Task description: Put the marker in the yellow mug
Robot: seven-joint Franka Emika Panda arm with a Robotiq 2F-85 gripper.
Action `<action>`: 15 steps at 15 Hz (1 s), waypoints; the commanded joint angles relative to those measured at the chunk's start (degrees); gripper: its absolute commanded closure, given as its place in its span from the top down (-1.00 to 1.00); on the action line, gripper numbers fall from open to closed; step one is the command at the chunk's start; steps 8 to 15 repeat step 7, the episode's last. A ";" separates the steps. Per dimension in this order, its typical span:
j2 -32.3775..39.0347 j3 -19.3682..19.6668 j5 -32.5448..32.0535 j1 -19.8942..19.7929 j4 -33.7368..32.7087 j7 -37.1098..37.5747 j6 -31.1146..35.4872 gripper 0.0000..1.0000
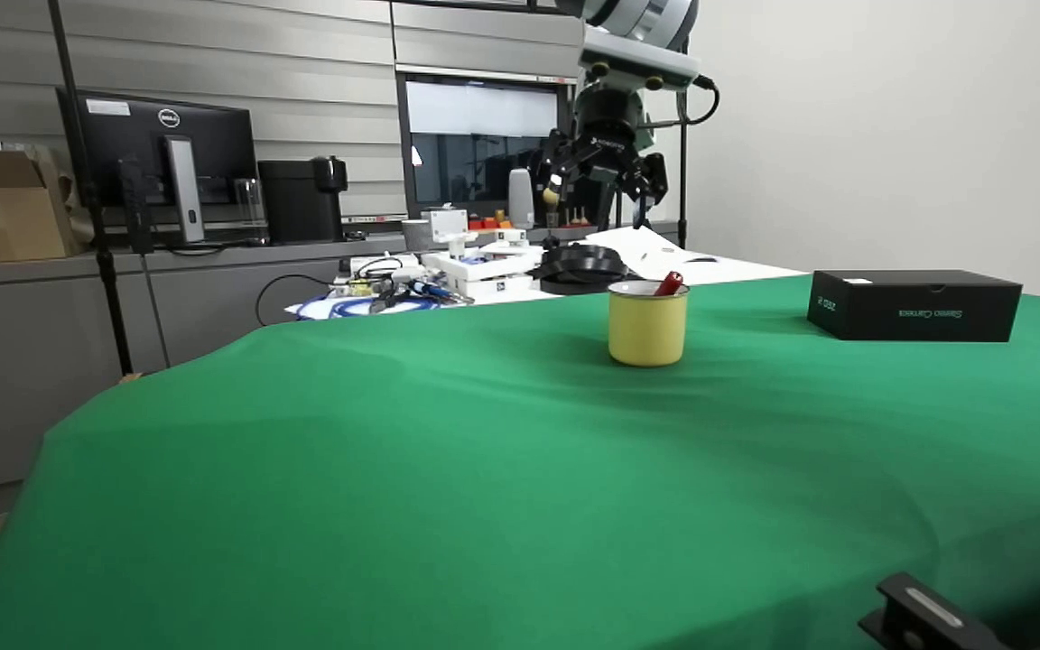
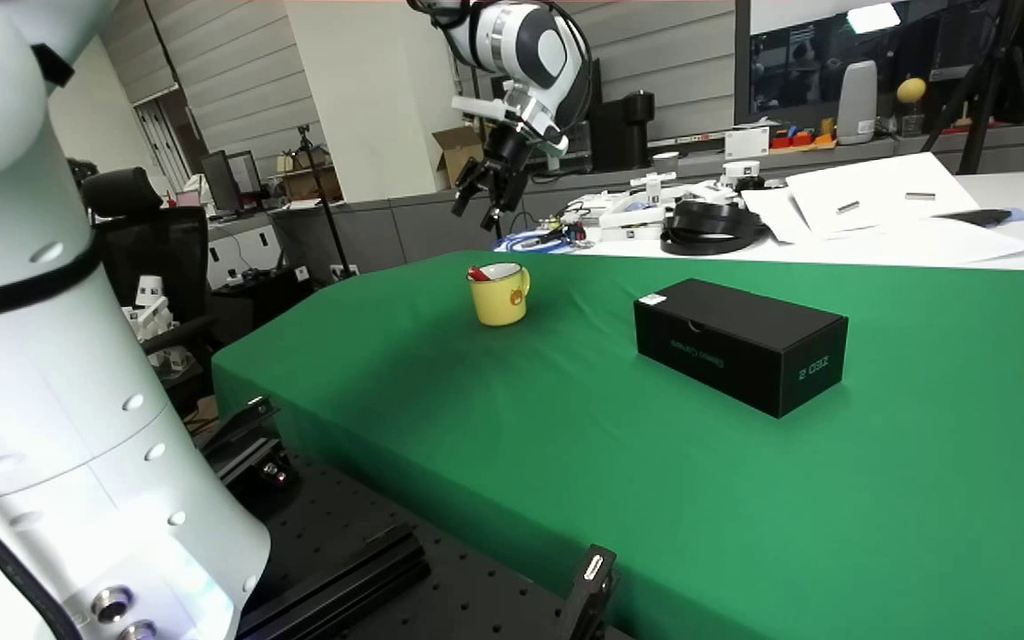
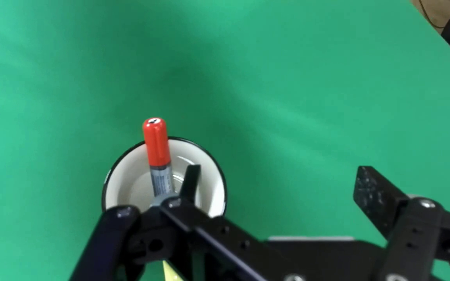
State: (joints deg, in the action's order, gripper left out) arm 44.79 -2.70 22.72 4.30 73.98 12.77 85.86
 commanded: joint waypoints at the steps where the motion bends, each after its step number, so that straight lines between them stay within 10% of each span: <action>1: -0.32 -0.97 -0.10 -0.28 -0.19 0.17 -0.09 1.00; 15: -0.76 -1.34 0.14 -0.32 -0.07 0.08 -0.12 1.00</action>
